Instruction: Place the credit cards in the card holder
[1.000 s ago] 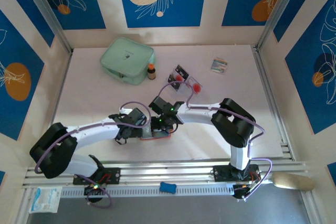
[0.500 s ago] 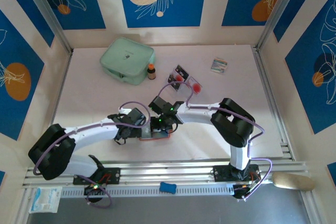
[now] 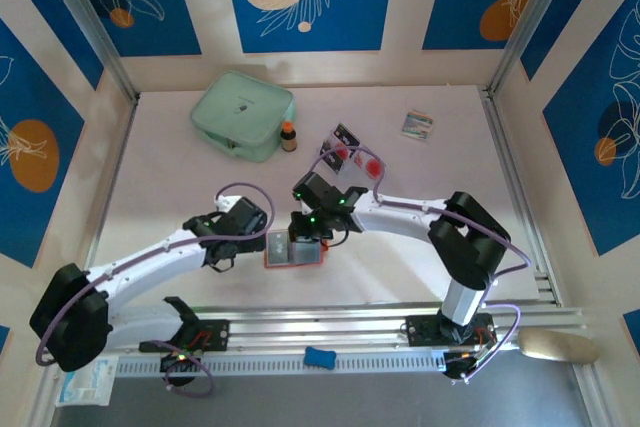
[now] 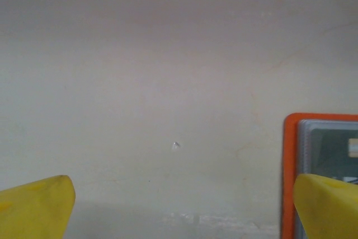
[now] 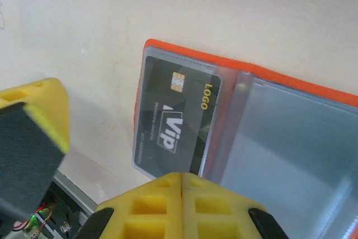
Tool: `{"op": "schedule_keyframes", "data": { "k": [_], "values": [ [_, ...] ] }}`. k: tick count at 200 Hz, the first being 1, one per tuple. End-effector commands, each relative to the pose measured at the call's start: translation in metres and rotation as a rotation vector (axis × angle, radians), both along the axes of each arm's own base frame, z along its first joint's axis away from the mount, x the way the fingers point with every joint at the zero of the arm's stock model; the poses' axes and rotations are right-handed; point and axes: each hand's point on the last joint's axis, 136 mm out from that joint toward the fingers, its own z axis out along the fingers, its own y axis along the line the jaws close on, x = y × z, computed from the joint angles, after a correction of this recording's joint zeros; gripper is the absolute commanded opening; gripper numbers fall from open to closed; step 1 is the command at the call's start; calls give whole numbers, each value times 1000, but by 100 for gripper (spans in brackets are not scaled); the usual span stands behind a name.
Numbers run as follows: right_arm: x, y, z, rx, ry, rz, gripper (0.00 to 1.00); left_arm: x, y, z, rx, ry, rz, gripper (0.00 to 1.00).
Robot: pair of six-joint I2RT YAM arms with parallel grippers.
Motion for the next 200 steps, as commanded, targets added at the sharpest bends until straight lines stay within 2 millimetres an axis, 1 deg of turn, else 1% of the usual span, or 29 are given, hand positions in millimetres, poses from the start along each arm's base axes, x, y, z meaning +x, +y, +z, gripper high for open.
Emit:
{"op": "schedule_keyframes", "data": {
  "k": [1, 39, 73, 87, 126, 145, 158, 200],
  "values": [
    [-5, -17, -3, -33, 3, -2, 0, 5, 5, 17, 11, -33, -3, 100],
    [-7, -35, -5, -70, -20, -16, 0, 8, -1, 27, -29, -71, -20, 100],
    [-5, -53, 4, -114, -75, -25, 0, 10, -3, 27, -37, -71, -25, 100],
    [-3, -61, 7, -139, -95, -31, 7, 11, -6, 26, -41, -67, -28, 100],
    [4, -81, 5, -234, -133, -33, 36, 12, -12, 20, -56, -48, -33, 100],
    [5, -85, 0, -263, -134, -31, 47, 13, -15, 17, -63, -37, -40, 100],
    [4, -85, -3, -271, -128, -28, 50, 13, -17, 15, -65, -28, -43, 100],
    [5, -79, -16, -276, -100, -21, 51, 13, -20, 9, -64, -9, -46, 100]
  ]
}}
